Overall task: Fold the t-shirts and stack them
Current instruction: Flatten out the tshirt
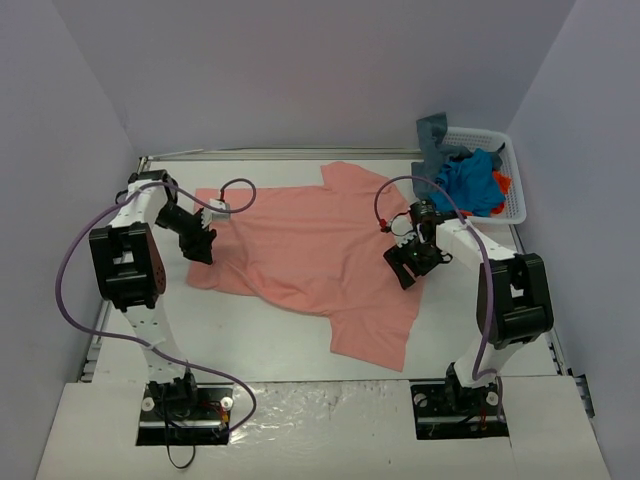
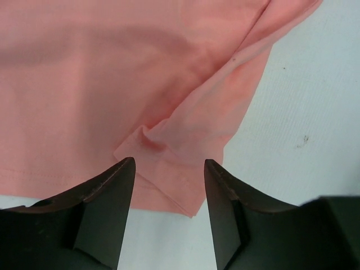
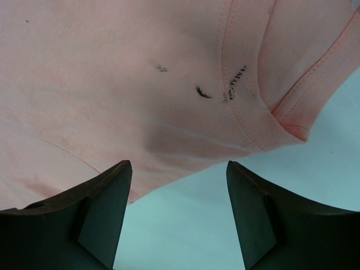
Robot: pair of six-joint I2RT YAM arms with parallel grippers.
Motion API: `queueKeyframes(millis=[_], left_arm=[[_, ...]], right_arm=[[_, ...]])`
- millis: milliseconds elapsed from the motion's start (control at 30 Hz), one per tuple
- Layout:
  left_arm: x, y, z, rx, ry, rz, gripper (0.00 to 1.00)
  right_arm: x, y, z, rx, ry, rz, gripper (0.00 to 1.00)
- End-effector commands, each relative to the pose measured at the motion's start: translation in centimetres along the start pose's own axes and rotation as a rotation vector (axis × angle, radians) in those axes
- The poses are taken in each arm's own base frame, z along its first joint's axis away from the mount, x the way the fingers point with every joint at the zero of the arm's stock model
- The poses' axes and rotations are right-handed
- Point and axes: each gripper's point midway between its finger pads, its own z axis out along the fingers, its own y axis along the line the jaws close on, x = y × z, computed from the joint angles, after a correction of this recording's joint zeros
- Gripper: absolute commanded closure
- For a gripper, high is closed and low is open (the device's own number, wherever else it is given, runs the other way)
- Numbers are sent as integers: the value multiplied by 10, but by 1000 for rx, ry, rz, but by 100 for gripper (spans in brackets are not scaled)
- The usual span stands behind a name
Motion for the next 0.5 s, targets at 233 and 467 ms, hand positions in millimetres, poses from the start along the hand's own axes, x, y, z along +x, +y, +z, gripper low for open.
queueKeyframes(millis=[233, 467], left_arm=[[-5, -6, 28, 88, 58, 74, 47], [11, -8, 44, 131, 99, 46, 50]], right_arm=[[13, -3, 3, 2, 56, 22, 35], [14, -3, 4, 1, 59, 21, 35]])
